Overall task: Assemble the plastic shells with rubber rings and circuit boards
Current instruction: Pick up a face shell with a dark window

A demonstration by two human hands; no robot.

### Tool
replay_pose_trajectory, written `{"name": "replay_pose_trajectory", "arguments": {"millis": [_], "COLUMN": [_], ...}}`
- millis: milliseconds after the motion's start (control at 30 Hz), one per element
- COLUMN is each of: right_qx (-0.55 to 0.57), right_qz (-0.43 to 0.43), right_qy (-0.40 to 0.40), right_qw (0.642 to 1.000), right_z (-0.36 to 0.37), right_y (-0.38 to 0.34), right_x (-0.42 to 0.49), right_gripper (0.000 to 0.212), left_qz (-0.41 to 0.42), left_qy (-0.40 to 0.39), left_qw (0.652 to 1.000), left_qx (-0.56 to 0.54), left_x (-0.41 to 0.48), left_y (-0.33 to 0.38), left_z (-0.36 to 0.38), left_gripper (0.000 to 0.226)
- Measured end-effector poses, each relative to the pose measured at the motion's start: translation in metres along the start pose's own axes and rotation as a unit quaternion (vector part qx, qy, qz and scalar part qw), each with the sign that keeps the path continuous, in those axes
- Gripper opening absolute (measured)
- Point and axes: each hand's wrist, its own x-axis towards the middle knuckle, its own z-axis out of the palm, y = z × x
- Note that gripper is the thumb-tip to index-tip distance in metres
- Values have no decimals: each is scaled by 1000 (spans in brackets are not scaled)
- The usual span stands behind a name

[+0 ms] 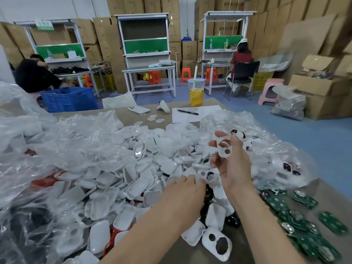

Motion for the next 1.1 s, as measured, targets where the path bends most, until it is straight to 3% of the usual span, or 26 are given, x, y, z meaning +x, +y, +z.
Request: {"name": "replay_pose_trajectory", "arguments": {"millis": [167,267,333,467,533,600,733,933,1100], "right_qx": [-41,-77,-99,-121,-139,-160,-168,-214,-258], "right_qz": [-12,-29,-31,-18,-11,5,37,7,-37], "right_qy": [-34,-56,-67,-120,-162,-203,-260,-320,-311], "right_qw": [999,995,992,985,977,966,950,923,914], "right_z": [2,3,4,15,21,26,34,33,34], "right_y": [6,8,11,19,25,31,36,37,39], "right_x": [-3,-6,-8,-17,-24,-32,-43,-49,-49], "right_gripper": [32,20,15,10,8,6,6,13,14], "left_qz": [24,16,-41,-148,-165,-181,-198,-209,-200], "left_qy": [32,76,119,216,237,246,244,249,247], "left_qw": [997,966,902,703,643,611,579,565,554], "left_qx": [-60,-247,-413,-661,-709,-731,-752,-758,-769], "left_x": [-8,-24,-38,-57,-60,-60,-60,-62,-62], "left_y": [-6,-17,-24,-42,-49,-53,-57,-61,-61], "left_z": [-5,-10,-16,-17,-16,-14,-13,-12,-13], "left_gripper": [22,9,12,12,18,18,16,29,30]}}
